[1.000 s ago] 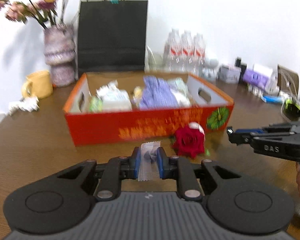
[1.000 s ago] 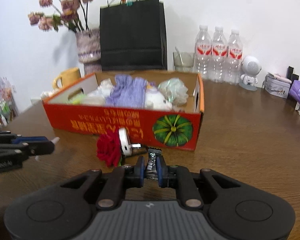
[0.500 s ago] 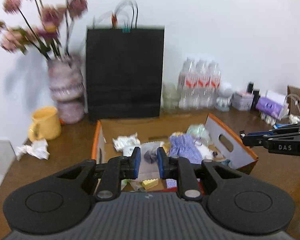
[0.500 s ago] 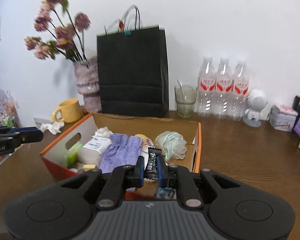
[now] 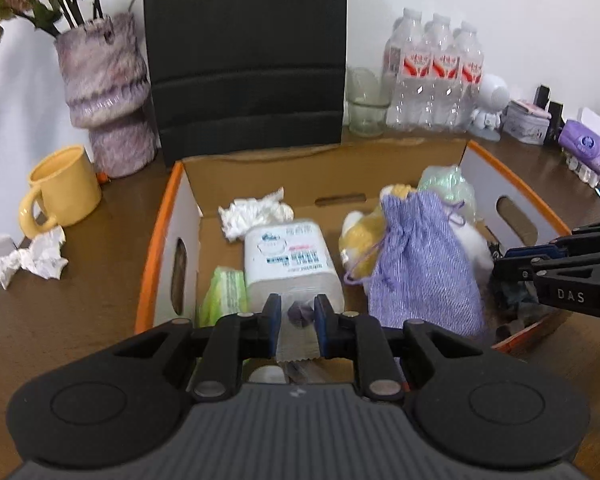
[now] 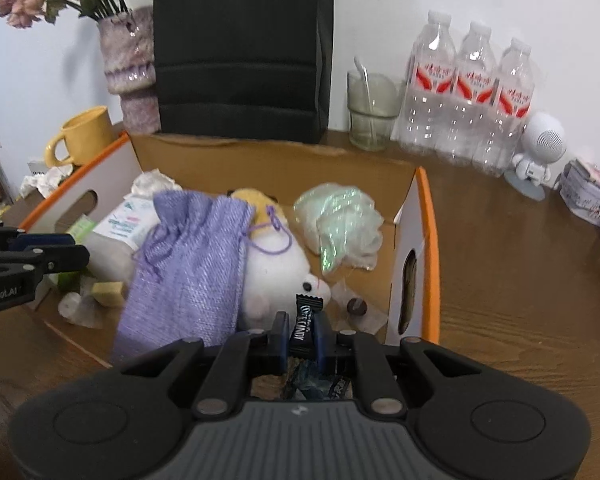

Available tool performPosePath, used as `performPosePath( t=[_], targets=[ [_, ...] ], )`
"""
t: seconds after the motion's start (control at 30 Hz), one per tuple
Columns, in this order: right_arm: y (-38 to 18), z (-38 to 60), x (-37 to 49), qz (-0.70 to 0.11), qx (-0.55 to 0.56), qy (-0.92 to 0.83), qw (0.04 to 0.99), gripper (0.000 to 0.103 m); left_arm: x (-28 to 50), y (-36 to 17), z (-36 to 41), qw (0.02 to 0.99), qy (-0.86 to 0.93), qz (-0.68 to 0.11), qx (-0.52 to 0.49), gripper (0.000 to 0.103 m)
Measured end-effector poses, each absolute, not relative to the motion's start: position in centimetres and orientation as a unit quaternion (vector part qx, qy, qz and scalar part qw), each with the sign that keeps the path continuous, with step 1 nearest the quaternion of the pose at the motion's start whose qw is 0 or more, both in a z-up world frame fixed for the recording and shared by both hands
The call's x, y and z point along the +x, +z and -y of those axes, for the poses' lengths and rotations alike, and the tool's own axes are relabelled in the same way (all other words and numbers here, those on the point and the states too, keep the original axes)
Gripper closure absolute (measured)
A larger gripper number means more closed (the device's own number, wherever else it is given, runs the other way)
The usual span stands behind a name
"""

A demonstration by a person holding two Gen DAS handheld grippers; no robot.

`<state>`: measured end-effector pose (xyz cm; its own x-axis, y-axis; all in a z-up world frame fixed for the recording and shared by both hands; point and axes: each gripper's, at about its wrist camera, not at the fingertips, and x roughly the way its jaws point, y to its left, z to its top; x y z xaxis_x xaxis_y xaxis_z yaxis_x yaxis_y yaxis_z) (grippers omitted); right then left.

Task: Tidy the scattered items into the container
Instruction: 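Drop the candy from the left tool while the right tool drops the snack stick into the box, then grasp the red rose with the left tool while the right tool grasps the black carabiner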

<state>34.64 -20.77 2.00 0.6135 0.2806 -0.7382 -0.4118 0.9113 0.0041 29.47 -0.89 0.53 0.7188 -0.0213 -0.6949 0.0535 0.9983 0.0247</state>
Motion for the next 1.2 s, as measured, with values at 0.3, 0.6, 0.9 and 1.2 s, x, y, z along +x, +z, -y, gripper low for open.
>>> performPosePath(
  t=[0.3,0.6,0.9,1.2],
  targets=[
    [1.4,20.5,34.7,-0.41,-0.082,0.192,0.888,0.076,29.7,0.2,0.9,0.924,-0.003,-0.382,0.015,0.049],
    [4.5,21.5,30.9,-0.343,-0.066,0.207,0.914,0.013,26.0,3.1,0.6,0.946,0.007,-0.324,-0.002,0.0],
    [4.7,26.3,24.0,-0.294,-0.039,0.2,0.934,0.003,19.2,2.9,3.2,0.956,-0.042,-0.29,-0.026,0.0],
    [0.0,28.6,21.6,-0.319,-0.055,0.168,0.931,0.003,20.7,-1.5,8.9,0.938,-0.07,-0.337,-0.038,0.0]
  ],
)
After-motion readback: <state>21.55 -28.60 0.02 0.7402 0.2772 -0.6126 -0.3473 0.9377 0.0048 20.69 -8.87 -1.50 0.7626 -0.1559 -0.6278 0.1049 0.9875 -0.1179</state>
